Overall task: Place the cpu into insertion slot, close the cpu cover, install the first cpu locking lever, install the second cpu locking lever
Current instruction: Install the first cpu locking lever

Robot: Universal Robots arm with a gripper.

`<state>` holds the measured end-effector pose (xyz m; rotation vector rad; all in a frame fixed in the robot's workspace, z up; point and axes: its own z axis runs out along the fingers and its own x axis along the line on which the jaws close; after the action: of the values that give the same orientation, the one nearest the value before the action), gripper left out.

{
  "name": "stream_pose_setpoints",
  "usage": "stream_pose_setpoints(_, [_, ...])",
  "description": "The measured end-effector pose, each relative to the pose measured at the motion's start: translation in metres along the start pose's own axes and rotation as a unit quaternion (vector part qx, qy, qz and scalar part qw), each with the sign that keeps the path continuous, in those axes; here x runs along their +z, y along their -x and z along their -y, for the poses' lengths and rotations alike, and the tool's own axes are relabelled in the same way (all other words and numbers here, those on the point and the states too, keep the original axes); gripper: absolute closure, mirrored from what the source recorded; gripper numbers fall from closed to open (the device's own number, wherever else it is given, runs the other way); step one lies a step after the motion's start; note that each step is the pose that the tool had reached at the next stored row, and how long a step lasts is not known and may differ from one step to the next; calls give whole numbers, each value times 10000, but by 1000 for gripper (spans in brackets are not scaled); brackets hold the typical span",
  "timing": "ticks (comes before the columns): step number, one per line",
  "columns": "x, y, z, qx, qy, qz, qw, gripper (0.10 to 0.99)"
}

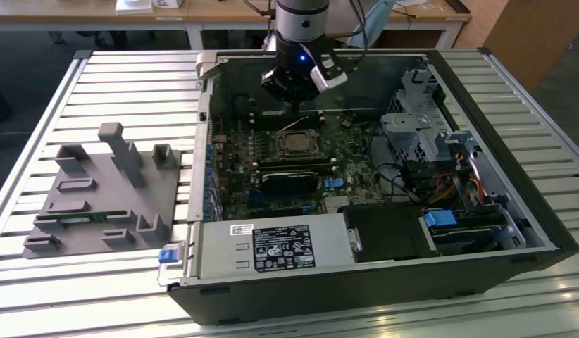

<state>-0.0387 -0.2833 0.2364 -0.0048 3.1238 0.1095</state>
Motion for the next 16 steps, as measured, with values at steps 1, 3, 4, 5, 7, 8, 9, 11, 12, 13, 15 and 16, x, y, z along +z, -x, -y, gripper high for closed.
stream_pose_setpoints(1, [5, 3, 0, 0, 0, 0, 10000, 980])
stream_pose_setpoints(3, [15, 9, 0, 0, 0, 0, 10000, 980])
stream_pose_setpoints(4, [21, 14, 0, 0, -1, -1, 10000, 980])
stream_pose_setpoints(5, [29, 18, 1, 0, 0, 0, 10000, 980])
stream_pose_setpoints(7, [47, 27, 2, 0, 0, 0, 10000, 980])
stream_pose_setpoints(8, [56, 32, 3, 0, -1, -1, 10000, 980])
stream_pose_setpoints(9, [64, 37, 3, 0, -1, 0, 10000, 980])
stream_pose_setpoints(11, [78, 46, 4, 0, 0, -1, 10000, 980])
stream_pose_setpoints(12, [81, 48, 5, 0, 0, -1, 10000, 980])
stream_pose_setpoints(13, [85, 49, 5, 1, 0, -1, 10000, 980])
stream_pose_setpoints(15, [92, 54, 5, 0, 0, -1, 10000, 980])
stream_pose_setpoints(16, [95, 56, 5, 0, 0, -1, 10000, 980])
